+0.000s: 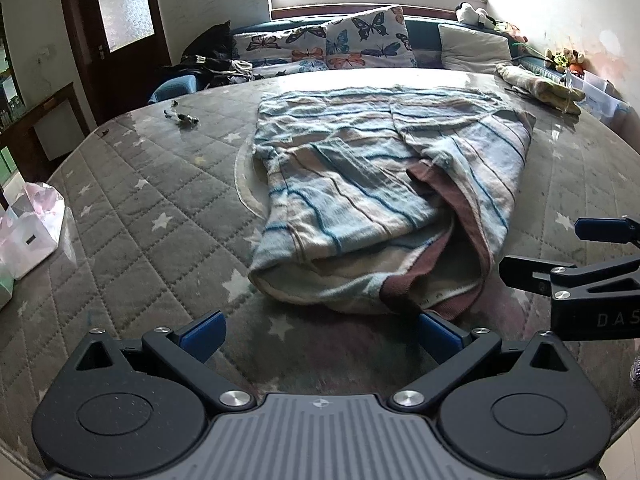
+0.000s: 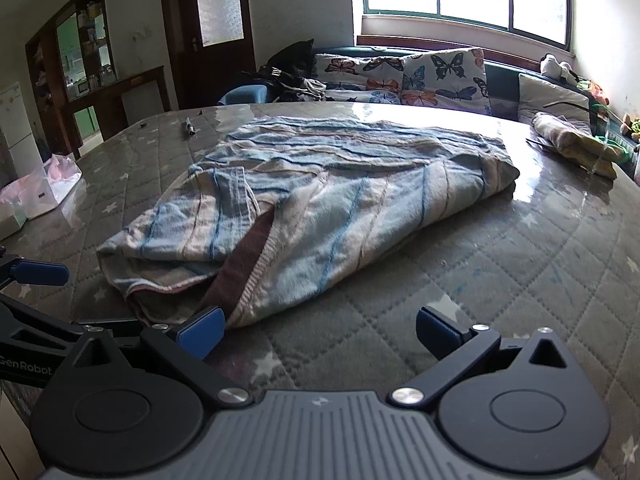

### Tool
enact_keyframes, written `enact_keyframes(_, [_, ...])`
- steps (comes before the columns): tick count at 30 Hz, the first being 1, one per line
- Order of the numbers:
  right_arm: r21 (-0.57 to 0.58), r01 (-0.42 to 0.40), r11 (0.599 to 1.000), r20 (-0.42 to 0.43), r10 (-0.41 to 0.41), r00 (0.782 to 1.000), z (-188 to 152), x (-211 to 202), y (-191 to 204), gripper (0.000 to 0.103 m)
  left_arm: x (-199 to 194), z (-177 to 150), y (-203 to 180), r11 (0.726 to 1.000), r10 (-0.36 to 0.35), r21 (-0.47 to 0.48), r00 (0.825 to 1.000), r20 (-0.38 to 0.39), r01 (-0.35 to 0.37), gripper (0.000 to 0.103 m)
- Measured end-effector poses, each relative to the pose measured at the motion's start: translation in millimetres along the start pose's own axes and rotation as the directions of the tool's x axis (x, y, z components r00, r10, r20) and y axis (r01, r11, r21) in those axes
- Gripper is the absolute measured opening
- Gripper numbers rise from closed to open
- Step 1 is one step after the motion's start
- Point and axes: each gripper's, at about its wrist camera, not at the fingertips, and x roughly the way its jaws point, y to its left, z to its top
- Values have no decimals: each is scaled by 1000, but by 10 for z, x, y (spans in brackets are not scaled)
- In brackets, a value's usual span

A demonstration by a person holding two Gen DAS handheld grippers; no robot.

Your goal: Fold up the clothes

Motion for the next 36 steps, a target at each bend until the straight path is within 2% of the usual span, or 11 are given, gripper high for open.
enact_keyframes(11, [-4,-20,1000,45,20,999,336,74,-27,102,-10,195,157,1000,7,2,999,50,-7,103])
enact_keyframes(16, [10,-33,999,39,33,999,526,227,-37,94,-15,284,229,1000,10,3,997,73,-10,103])
enact_keyframes(26, [-46,-37,998,-14,36,999,777,640,89,79,199,360,65,988,-57,147,993,102,41,99])
enact_keyframes(30, [-66,-37,997,-56,33,998,797,810,99,60,290,374,-10,979,-85,195,991,102,64,95])
enact_keyframes(31, [-69,-35,997,-59,31,998,792,826,94,49,309,376,-23,976,-89,206,991,103,67,94])
enact_keyframes(32, [-71,-33,997,-62,29,998,787,840,88,45,329,379,-34,974,-94,215,990,105,69,92])
enact_keyframes(34, [-56,-33,998,-59,30,998,792,820,35,25,370,382,-50,971,-96,229,990,106,70,86])
enact_keyframes(36, [-44,-28,999,-48,26,999,789,758,-24,15,409,390,-52,969,-102,236,989,105,75,83])
